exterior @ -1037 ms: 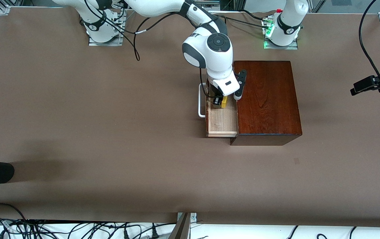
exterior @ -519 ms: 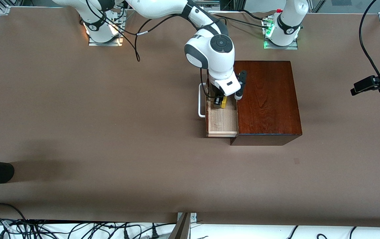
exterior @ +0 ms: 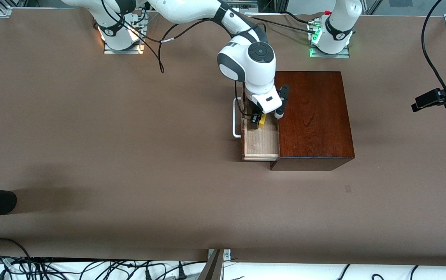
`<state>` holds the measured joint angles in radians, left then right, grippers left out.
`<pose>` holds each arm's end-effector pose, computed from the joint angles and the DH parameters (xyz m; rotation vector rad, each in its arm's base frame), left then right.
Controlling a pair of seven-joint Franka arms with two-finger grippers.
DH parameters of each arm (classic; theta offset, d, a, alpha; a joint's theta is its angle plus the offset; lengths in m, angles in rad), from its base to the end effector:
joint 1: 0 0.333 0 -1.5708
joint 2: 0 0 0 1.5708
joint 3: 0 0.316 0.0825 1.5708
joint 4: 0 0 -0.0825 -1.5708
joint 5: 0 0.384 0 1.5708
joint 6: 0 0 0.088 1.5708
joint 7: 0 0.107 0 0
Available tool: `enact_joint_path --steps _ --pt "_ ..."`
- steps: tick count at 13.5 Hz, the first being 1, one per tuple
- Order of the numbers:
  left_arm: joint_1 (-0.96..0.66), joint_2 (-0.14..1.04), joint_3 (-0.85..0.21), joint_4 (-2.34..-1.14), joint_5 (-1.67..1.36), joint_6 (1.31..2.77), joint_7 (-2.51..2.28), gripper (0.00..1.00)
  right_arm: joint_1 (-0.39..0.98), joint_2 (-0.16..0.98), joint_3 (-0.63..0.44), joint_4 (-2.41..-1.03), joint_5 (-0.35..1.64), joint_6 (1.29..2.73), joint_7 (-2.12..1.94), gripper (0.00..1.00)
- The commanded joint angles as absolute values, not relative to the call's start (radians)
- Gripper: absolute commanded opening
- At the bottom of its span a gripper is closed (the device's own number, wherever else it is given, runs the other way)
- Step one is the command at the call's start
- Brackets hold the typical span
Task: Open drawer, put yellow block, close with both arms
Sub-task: 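Lower the cube into the drawer and open the right gripper, then raise the right gripper away while the left gripper moves toward the drawer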
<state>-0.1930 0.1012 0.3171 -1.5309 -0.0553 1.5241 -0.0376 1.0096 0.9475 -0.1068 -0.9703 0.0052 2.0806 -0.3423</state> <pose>0.5744 0.0566 0.5848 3.0992 0.2517 -0.1585 0.4677 0.6468 0.3084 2.4731 1.8692 0.2834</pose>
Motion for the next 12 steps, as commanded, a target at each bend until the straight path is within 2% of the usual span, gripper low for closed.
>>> enact_joint_path --steps 1,6,12 --pt "-0.187 0.112 0.318 -1.502 -0.064 1.508 -0.034 1.0 1.02 0.963 -0.12 -0.936 -0.012 2.071 -0.321 1.0" --pt "-0.187 0.11 0.316 -1.474 -0.067 1.508 -0.034 1.0 1.02 0.933 -0.123 -0.927 -0.012 1.974 -0.322 1.0" --pt "-0.193 0.11 0.307 -1.457 -0.08 1.508 -0.034 1.0 1.011 0.868 -0.121 -0.851 -0.009 1.818 -0.327 1.0"
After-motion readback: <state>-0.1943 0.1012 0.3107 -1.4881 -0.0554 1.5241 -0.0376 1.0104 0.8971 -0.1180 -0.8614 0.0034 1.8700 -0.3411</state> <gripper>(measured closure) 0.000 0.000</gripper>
